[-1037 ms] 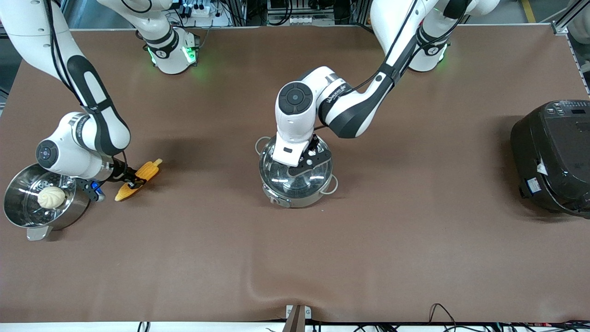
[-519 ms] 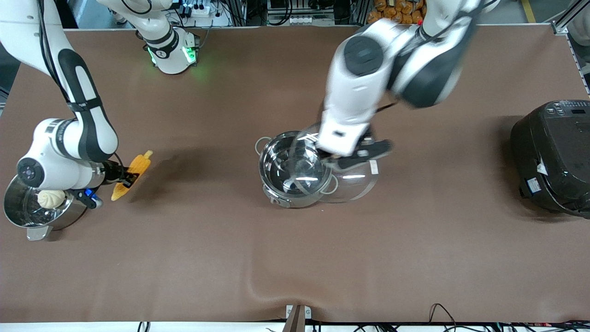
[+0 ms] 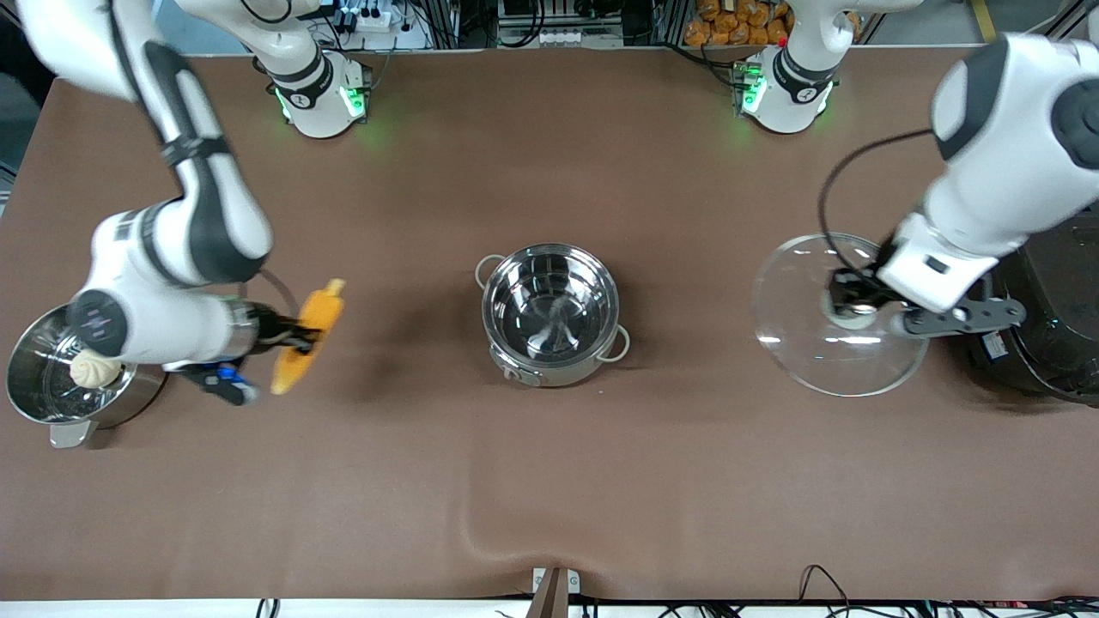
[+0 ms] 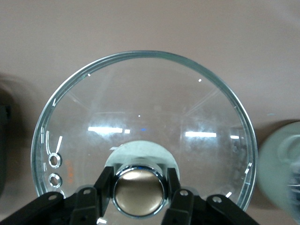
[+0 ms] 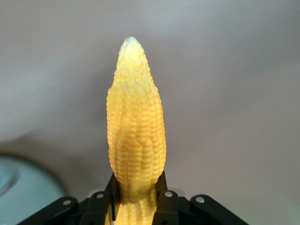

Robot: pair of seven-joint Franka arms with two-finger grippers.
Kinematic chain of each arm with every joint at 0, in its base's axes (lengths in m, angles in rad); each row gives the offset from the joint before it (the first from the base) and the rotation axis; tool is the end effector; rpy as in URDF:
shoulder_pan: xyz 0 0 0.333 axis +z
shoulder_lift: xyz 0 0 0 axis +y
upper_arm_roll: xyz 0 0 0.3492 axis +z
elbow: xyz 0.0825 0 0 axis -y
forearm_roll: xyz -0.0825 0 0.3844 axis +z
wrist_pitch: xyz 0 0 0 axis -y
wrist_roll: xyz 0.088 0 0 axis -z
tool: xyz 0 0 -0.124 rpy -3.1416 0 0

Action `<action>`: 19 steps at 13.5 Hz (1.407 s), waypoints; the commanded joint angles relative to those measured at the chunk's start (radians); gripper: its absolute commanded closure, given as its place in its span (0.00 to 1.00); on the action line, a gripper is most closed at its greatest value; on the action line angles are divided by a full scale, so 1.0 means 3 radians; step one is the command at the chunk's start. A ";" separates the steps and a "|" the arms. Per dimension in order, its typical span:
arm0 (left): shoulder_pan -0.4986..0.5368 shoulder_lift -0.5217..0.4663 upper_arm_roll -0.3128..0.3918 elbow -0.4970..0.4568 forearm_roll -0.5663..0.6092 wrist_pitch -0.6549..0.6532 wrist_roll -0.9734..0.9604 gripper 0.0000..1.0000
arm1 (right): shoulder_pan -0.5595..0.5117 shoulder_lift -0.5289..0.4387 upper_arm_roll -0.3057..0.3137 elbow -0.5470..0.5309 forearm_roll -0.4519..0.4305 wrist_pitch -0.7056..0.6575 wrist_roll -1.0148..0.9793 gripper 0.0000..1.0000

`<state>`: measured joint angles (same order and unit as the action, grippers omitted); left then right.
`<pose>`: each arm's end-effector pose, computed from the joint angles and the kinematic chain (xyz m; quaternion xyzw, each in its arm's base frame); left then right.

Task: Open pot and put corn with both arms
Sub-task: 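Lift the glass lid off with the left gripper while the right gripper lifts the corn, then set the lid down with the left gripper while the right gripper drops the corn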

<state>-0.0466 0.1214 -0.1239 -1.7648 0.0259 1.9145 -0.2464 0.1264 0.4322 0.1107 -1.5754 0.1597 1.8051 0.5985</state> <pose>0.5987 -0.0976 0.5079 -0.9993 -0.0343 -0.0153 0.0016 0.6460 0.1628 0.3919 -0.9684 0.2063 0.1312 0.0498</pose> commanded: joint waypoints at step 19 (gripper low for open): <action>0.0238 0.0046 -0.0073 -0.1141 -0.0020 0.0987 0.0070 0.00 | 0.1548 0.0361 -0.0174 0.0358 0.0117 0.0995 0.1018 0.00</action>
<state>0.0210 0.2340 -0.1315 -2.2125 0.0226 2.4290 -0.2242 0.6253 0.6211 0.0904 -1.4536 0.1893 2.1963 0.9233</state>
